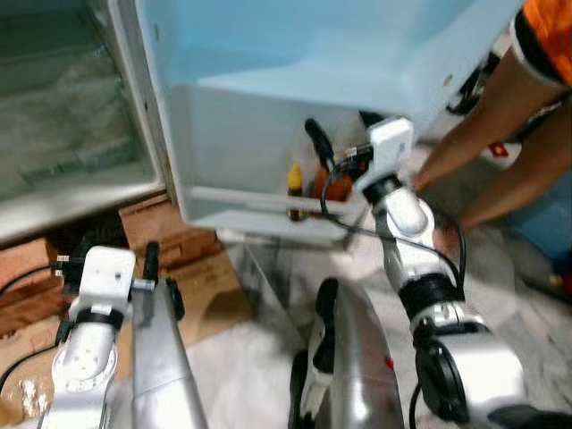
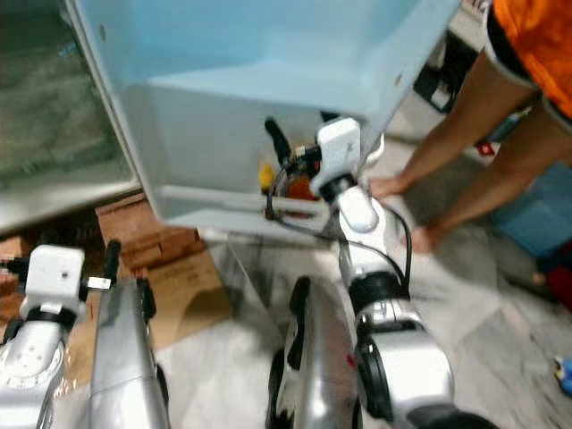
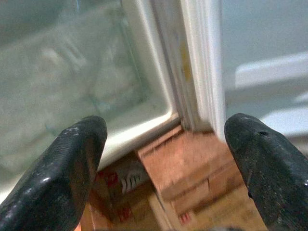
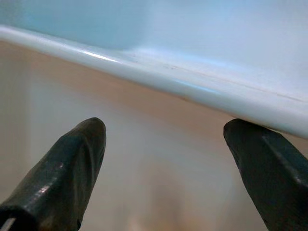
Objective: Restocking fridge
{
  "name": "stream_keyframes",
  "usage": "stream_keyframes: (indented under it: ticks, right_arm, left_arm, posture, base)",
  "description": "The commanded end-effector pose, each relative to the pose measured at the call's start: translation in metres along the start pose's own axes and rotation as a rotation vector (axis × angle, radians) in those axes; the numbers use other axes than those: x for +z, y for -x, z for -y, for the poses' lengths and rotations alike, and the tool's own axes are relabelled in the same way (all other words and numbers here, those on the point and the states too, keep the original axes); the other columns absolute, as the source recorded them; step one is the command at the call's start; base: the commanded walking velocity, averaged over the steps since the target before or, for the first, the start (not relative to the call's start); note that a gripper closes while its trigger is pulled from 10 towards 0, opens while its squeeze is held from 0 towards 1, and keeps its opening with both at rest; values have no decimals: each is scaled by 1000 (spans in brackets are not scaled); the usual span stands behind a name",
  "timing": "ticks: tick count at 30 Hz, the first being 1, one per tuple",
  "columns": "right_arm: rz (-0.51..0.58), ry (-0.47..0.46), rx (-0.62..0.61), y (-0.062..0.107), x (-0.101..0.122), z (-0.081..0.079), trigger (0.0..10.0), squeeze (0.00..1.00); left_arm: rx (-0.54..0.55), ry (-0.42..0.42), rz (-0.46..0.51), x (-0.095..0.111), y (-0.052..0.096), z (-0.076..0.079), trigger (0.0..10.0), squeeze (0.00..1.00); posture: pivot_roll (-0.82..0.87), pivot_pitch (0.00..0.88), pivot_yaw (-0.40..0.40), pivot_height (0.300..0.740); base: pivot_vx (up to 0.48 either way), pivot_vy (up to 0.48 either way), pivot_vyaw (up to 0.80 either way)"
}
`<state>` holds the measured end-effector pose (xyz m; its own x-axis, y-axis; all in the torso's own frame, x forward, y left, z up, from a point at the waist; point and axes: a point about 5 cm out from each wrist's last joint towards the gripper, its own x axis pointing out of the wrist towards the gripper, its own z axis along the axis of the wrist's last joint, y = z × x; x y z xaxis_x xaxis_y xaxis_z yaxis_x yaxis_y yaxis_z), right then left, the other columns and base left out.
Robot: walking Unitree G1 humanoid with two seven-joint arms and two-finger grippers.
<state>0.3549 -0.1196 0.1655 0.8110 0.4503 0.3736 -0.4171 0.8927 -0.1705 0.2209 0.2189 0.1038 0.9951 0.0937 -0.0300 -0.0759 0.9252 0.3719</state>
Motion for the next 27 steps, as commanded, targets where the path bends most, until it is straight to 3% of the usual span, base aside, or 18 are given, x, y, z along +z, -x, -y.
stream_keyframes:
  ticks: [1,12,15,20,21,22,23,24,25,27]
  right_arm:
    - [5,-13,-20,8,1,3,10000,1000]
    - [-49,-62,-110,29,-6,6,10000,1000]
    - [-61,-66,-131,36,-5,9,10000,1000]
    - [-164,-109,-173,68,-13,-3,10000,1000]
    - [-164,-109,-173,68,-13,-3,10000,1000]
    - [-242,-100,-201,78,-19,-6,10000,1000]
    - [-298,-100,-212,82,-24,-8,10000,620]
    - [-344,-110,-218,86,-28,-10,10000,373]
    - [-345,-133,-214,91,-28,-13,10000,0]
    - [-319,-180,-182,99,-24,-21,10000,0]
  left_arm:
    - [-29,8,-4,-2,-4,6,10000,0]
    - [-40,12,12,-3,-16,12,10000,0]
    - [6,16,-19,-7,-18,9,10000,0]
    - [-5,39,-29,-13,-17,15,10000,0]
    - [-5,39,-29,-13,-17,15,10000,0]
    - [-17,41,-30,-13,-18,18,10000,0]
    - [-25,44,-28,-13,-19,20,10000,0]
    - [-34,48,-26,-12,-20,23,10000,0]
    - [-44,52,-21,-10,-22,25,10000,0]
    - [-61,61,-11,-8,-26,30,10000,0]
  posture:
    - [190,27,-115,474]
    - [180,0,-105,474]
    - [176,0,-110,474]
    - [157,0,-99,474]
    - [157,0,-99,474]
    - [153,0,-95,474]
    - [153,0,-95,474]
    - [147,0,-91,474]
    - [147,0,-91,474]
    - [140,0,-87,474]
  base:
    - [0,0,0]
    - [0,0,0]
    - [0,0,0]
    - [0,0,0]
    - [0,0,0]
    - [0,0,0]
    - [0,0,0]
    - [0,0,0]
    - [0,0,0]
    - [0,0,0]
